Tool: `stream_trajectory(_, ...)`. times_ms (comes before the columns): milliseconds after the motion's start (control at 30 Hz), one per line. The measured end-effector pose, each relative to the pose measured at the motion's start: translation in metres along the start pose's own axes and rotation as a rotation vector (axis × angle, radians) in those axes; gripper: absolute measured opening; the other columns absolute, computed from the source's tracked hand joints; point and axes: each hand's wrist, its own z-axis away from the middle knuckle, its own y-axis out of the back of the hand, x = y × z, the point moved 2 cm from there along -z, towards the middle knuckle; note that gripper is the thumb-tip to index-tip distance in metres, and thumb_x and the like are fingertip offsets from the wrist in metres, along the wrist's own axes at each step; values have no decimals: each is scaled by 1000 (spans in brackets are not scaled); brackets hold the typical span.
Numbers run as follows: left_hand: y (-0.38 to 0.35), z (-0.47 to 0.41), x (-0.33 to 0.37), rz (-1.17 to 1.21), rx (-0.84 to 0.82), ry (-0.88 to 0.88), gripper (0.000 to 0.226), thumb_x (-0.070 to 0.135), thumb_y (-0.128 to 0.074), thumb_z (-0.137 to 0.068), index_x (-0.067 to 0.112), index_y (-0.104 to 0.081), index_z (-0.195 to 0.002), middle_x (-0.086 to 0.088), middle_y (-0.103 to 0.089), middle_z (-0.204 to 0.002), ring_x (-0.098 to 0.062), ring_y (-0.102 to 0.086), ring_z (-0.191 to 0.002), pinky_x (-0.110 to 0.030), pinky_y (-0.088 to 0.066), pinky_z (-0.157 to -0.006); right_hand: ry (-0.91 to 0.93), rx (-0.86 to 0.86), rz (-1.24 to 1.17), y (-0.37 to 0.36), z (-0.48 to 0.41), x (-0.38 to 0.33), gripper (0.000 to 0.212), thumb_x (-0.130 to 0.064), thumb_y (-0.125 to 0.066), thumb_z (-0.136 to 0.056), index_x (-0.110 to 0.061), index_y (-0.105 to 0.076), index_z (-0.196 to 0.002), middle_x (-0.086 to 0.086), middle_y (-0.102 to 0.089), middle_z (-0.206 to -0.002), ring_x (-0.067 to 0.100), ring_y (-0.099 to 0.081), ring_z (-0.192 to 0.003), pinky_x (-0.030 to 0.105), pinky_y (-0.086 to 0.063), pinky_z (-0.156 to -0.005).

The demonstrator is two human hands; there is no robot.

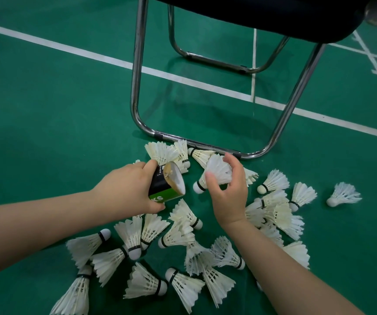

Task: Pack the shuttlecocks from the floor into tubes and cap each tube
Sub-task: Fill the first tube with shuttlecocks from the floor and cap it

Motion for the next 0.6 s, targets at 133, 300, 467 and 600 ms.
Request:
stream_trajectory(133, 0, 2, 7, 5, 6, -18, 60, 63, -63, -66, 25, -37, -105, 8, -50, -89, -12, -52, -77, -31, -52, -68, 46, 2, -235, -7, 7, -36, 34, -42, -49, -80, -40, -43, -114, -13, -53, -111, 3, -56, -96, 23, -50, -81)
stream_trajectory(300, 0, 3, 15, 29, 27, -39, 63, 63, -64, -63, 26, -38, -107, 10, -52, -90, -10, -53, -77, -30, -52, -66, 177, -134, -52, -15, 20, -48, 32, -43, -39, -87, -26, -50, -112, -23, -47, -106, -9, -44, -104, 17, -38, -94)
stream_trajectory(467, 10, 1, 17, 59, 37, -6, 60, 61, -65, -65, 26, -38, -105, 9, -52, -88, -9, -54, -74, -28, -51, -65, 131, -307, 115, -9, 29, -47, 48, -51, -25, -88, -25, -59, -112, -12, -40, -136, -5, -22, -129, 38, -23, -109)
stream_trajectory(600, 15, 0, 22, 80, 62, -9, 55, 60, -60, -64, 26, -39, -102, 11, -51, -84, -5, -52, -69, -25, -48, -59, 279, -542, 395, 4, 23, -63, 52, -53, -27, -89, -18, -56, -114, 3, -18, -155, 18, -8, -143, 40, -6, -114)
